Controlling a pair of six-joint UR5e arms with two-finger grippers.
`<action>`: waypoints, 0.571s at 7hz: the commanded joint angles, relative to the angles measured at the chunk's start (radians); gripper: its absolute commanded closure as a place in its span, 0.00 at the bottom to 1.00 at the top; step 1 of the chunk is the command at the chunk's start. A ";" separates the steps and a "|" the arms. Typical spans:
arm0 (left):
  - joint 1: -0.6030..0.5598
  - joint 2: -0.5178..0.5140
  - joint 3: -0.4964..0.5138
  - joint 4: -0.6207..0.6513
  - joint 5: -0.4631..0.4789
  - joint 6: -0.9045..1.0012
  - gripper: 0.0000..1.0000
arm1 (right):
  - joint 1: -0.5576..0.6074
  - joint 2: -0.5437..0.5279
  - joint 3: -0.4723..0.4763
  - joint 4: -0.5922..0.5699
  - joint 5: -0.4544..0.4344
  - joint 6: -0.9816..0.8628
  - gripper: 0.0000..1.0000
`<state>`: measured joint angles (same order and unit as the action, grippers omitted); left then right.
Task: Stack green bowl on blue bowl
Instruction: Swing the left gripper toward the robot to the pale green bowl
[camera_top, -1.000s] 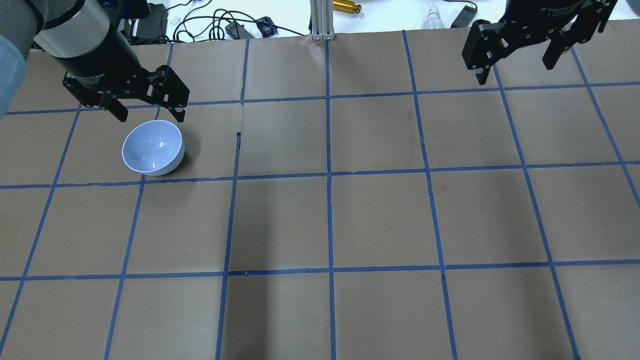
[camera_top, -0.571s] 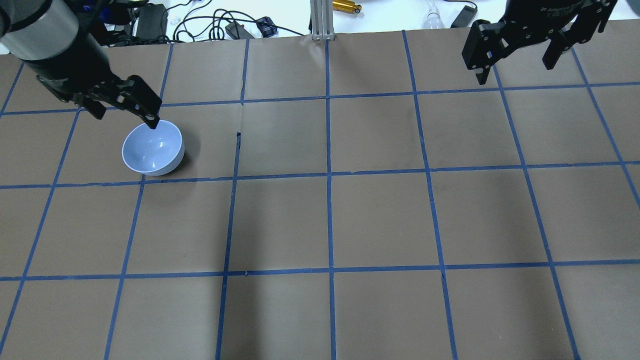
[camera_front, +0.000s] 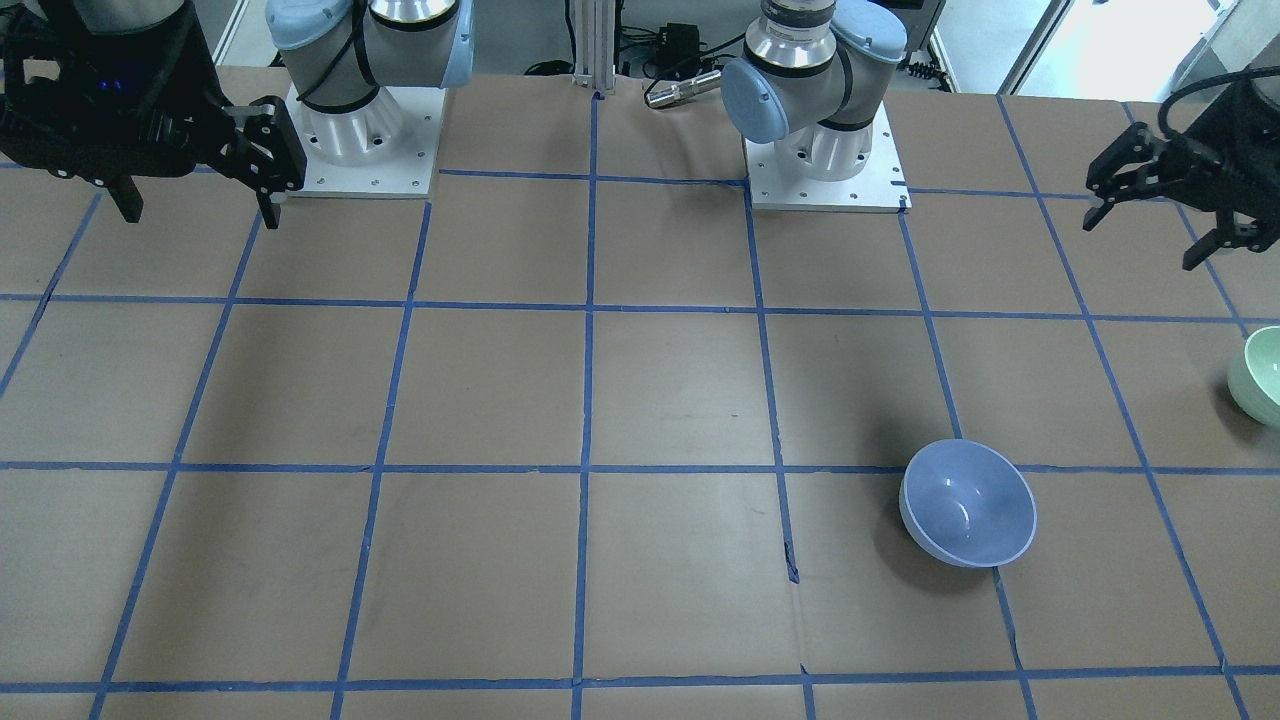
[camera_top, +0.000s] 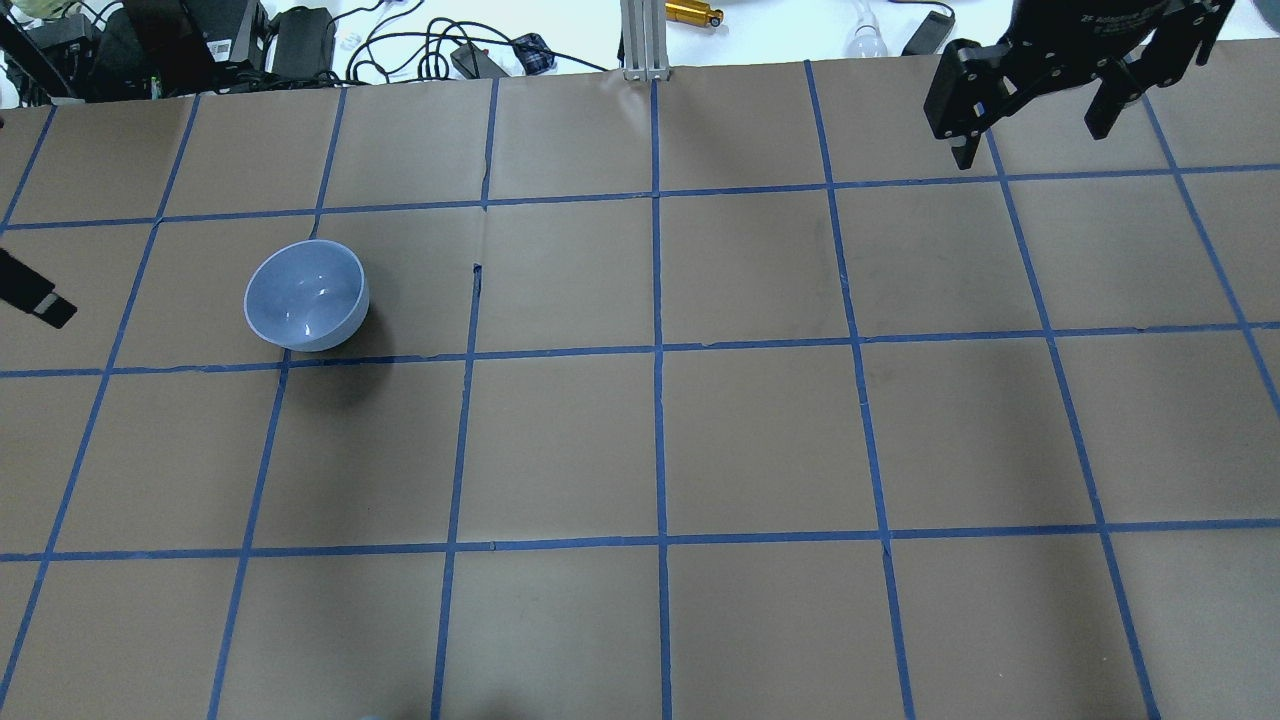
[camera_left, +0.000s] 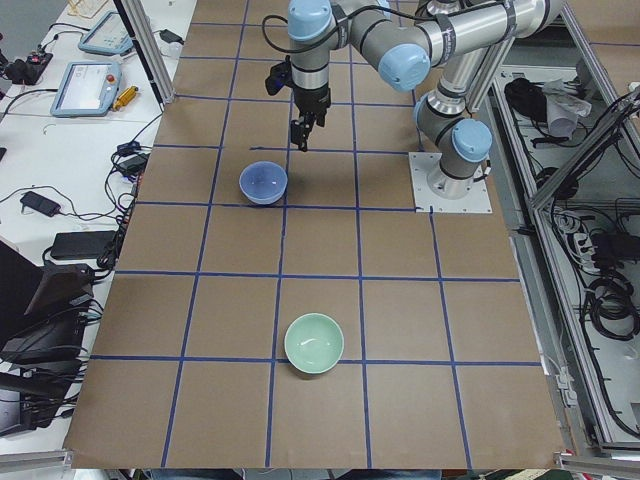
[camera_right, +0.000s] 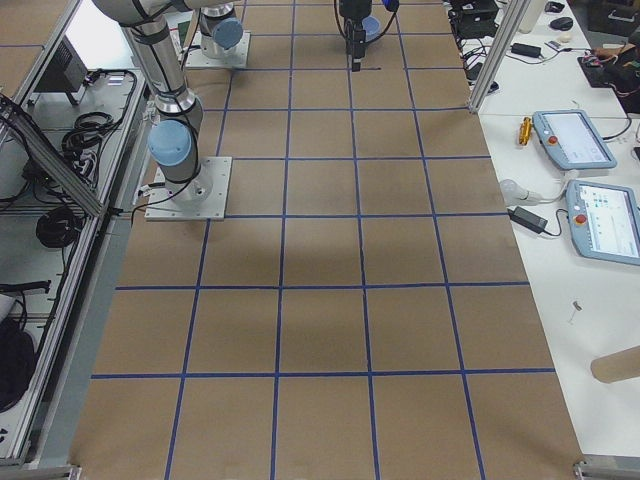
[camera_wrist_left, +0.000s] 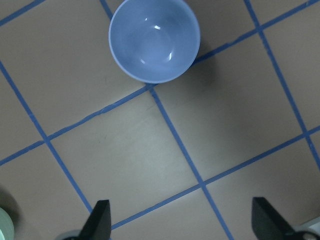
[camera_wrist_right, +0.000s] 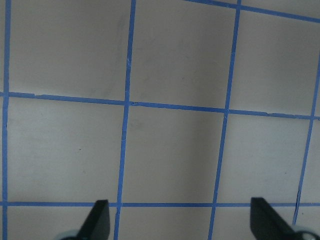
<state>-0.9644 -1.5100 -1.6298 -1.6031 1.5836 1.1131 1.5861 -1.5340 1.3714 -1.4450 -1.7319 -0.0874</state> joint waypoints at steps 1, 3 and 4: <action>0.230 -0.022 -0.057 0.023 -0.002 0.419 0.00 | 0.000 0.000 0.000 0.000 0.000 0.000 0.00; 0.368 -0.036 -0.143 0.160 -0.001 0.769 0.00 | 0.000 0.000 0.000 0.000 0.000 0.000 0.00; 0.422 -0.071 -0.169 0.290 -0.011 0.994 0.00 | 0.000 0.000 0.000 0.000 0.000 0.000 0.00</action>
<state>-0.6191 -1.5490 -1.7590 -1.4483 1.5807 1.8392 1.5861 -1.5340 1.3714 -1.4450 -1.7319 -0.0874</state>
